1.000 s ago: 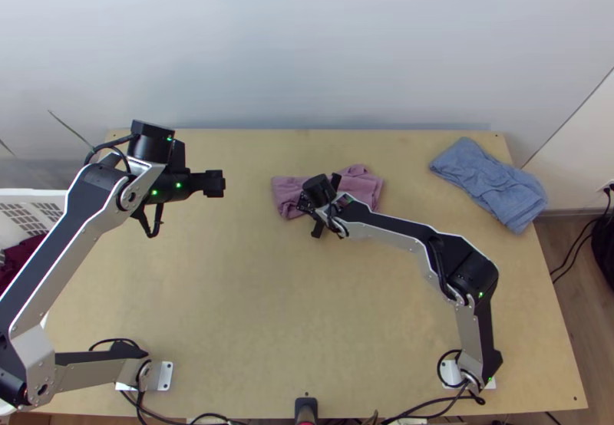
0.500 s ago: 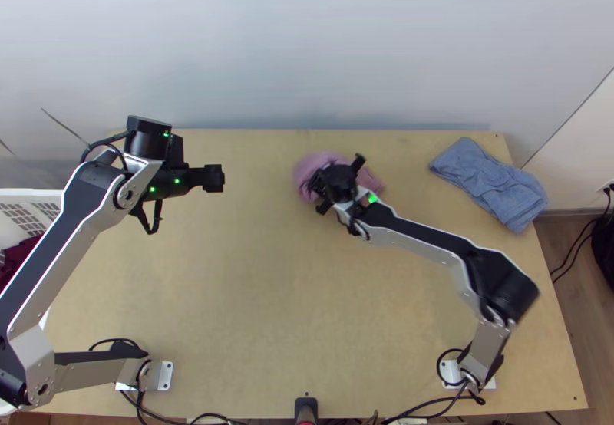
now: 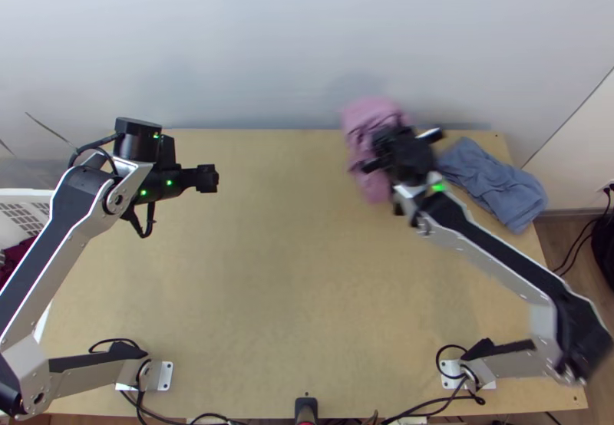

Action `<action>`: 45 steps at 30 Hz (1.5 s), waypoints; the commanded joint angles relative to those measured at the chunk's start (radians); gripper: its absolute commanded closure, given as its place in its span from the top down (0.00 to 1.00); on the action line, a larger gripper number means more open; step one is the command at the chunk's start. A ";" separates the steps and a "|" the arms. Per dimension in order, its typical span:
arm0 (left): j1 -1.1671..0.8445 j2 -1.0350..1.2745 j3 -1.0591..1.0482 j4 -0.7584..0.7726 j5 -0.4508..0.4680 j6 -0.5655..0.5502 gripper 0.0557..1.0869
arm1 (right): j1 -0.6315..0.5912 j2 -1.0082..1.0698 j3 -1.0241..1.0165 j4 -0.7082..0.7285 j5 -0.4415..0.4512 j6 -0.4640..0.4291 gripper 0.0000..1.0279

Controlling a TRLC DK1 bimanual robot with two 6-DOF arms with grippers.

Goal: Fold the t-shirt

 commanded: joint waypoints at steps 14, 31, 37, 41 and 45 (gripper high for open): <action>0.023 -0.026 -0.122 0.005 0.000 0.008 0.96 | -0.901 -0.412 -0.175 -0.125 -0.336 0.058 0.03; 0.118 -0.039 -0.164 0.001 0.000 0.040 0.96 | -0.958 0.128 -0.170 0.146 -0.391 0.166 0.03; 0.213 -0.070 -0.178 -0.008 0.000 0.079 0.96 | -0.743 0.338 0.000 0.149 -0.270 0.222 0.03; 0.262 -0.095 -0.191 -0.019 0.001 0.095 0.96 | -0.662 0.384 0.031 0.146 -0.235 0.241 0.03; 0.271 -0.116 -0.224 -0.018 0.006 0.097 0.96 | -0.650 0.390 -0.003 0.128 -0.233 0.269 0.03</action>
